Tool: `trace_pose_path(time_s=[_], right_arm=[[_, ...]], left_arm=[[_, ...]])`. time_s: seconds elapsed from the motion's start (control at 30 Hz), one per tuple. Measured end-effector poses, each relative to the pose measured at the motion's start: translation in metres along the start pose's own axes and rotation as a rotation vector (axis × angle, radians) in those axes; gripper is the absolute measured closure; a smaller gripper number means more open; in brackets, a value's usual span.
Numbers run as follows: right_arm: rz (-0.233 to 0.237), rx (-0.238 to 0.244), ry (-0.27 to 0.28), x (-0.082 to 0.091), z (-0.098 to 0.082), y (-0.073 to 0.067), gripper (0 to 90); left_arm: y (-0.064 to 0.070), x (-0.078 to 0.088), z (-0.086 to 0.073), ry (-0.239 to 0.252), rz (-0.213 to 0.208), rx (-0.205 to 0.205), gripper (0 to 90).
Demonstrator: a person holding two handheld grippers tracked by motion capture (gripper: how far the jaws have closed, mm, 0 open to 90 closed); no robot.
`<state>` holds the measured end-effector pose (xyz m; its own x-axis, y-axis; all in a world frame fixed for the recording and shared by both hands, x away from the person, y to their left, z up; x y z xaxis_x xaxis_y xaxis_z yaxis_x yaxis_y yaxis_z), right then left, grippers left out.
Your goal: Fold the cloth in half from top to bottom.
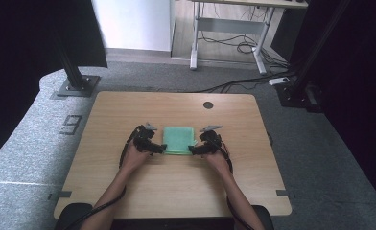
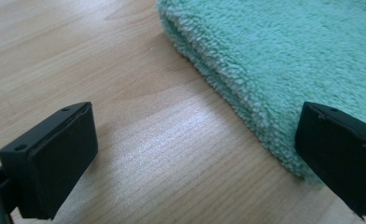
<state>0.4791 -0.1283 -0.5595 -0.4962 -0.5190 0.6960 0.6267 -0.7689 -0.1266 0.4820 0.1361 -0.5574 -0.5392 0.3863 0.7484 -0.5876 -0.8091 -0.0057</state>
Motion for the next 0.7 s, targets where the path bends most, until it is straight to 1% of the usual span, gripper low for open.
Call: trace_pose_path(time_s=[0.07, 0.13, 0.23, 0.4, 0.5, 0.7], right_arm=[[0.003, 0.007, -0.002, 0.002, 0.001, -0.002, 0.3], [0.009, 0.012, -0.003, 0.005, 0.001, -0.004, 0.0], [0.016, 0.018, 0.0, 0.009, 0.002, -0.006, 0.0], [0.021, 0.032, 0.008, 0.016, 0.001, -0.009, 0.0], [0.023, 0.052, 0.007, 0.021, 0.0, -0.01, 0.0], [0.028, 0.075, 0.005, 0.03, -0.002, -0.014, 0.0]], left_arm=[[0.001, 0.003, 0.001, 0.001, 0.004, -0.014, 0.0], [0.002, 0.007, 0.002, 0.003, 0.007, -0.026, 0.0], [0.003, 0.013, 0.002, 0.01, -0.001, -0.037, 0.0], [0.005, 0.022, -0.001, 0.021, -0.011, -0.048, 0.0], [0.007, 0.027, -0.003, 0.024, -0.014, -0.06, 0.0], [0.009, 0.039, -0.005, 0.038, -0.022, -0.074, 0.0]])
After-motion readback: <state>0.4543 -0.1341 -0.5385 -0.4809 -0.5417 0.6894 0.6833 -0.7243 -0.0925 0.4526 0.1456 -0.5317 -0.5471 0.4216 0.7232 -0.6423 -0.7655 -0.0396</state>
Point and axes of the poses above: each handheld gripper's, and its own axes: x roughly backward along the jaws, z roughly out of its top, y roughly to its right, the point moved 2 cm from there along -x, roughly forward along the jaws, and after that the axes turned 4 degrees about z, right-handed, at the moved point
